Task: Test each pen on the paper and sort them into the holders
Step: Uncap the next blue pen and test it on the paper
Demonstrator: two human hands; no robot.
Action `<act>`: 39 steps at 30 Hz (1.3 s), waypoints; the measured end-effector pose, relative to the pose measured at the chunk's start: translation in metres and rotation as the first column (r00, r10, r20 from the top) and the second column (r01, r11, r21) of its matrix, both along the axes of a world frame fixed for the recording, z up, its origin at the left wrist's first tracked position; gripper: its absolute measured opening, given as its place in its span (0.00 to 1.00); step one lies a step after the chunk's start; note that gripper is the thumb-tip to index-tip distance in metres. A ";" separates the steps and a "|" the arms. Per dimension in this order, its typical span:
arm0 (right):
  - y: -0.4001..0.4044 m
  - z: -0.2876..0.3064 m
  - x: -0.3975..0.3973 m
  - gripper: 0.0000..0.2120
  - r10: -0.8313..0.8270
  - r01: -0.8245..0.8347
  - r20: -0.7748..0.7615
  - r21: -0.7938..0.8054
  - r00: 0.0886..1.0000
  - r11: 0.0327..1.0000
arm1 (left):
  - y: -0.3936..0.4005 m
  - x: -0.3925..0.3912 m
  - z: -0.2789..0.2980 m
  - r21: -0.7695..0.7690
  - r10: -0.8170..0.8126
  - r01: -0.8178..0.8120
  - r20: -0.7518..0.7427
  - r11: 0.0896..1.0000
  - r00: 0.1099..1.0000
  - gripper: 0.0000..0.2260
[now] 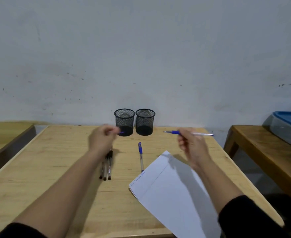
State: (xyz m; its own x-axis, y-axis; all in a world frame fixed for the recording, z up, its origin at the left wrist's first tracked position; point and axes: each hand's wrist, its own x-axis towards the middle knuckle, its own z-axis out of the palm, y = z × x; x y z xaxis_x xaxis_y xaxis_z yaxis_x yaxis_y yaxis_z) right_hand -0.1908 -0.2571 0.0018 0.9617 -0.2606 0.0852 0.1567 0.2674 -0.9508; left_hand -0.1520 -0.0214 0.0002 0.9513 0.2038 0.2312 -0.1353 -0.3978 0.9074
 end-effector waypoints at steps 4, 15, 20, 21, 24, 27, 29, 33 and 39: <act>-0.019 -0.013 -0.004 0.07 -0.040 0.032 -0.070 -0.105 0.997 0.994 | 0.015 0.002 -0.012 0.157 -0.006 0.017 -0.071 0.987 0.997 0.02; 0.007 -0.052 -0.009 0.06 0.088 -0.101 -0.183 -0.062 0.979 0.993 | -0.029 0.009 -0.067 0.424 -0.146 0.257 -0.277 0.869 0.950 0.03; 0.012 -0.057 -0.011 0.03 0.090 -0.110 -0.207 -0.085 0.974 0.990 | -0.032 0.007 -0.067 0.461 -0.152 0.236 -0.212 0.856 0.965 0.07; 0.013 -0.057 -0.011 0.03 0.091 -0.108 -0.211 -0.072 0.973 0.992 | -0.032 0.004 -0.065 0.454 -0.160 0.224 -0.176 0.862 0.971 0.08; 0.016 -0.057 -0.012 0.05 0.111 -0.121 -0.210 -0.036 0.971 0.992 | -0.034 -0.014 -0.059 0.384 -0.219 0.242 -0.104 0.891 0.970 0.09; 0.020 -0.057 -0.013 0.07 0.137 -0.161 -0.206 -0.105 0.969 0.981 | -0.034 -0.038 -0.059 0.357 -0.263 0.285 -0.110 0.890 0.959 0.09; 0.026 -0.058 -0.013 0.06 0.164 -0.191 -0.210 -0.117 0.964 0.975 | -0.033 -0.050 -0.064 0.355 -0.265 0.290 -0.117 0.889 0.957 0.08; 0.039 -0.069 -0.014 0.05 0.181 -0.225 -0.262 -0.146 0.948 0.964 | -0.030 -0.062 -0.083 0.415 -0.280 0.306 -0.122 0.857 0.952 0.07; 0.044 -0.081 -0.014 0.08 0.159 -0.252 -0.261 -0.379 0.952 0.890 | -0.030 -0.067 -0.100 0.452 -0.266 0.242 -0.011 0.859 0.964 0.08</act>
State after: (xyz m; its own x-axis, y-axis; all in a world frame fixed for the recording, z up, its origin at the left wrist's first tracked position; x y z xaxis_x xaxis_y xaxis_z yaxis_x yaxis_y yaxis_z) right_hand -0.2046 -0.2134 -0.0788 0.9962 -0.0428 -0.0762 -0.0816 -0.1427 -0.9864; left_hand -0.2192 -0.0518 -0.0994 0.9409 -0.1792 0.2875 -0.3269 -0.7031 0.6315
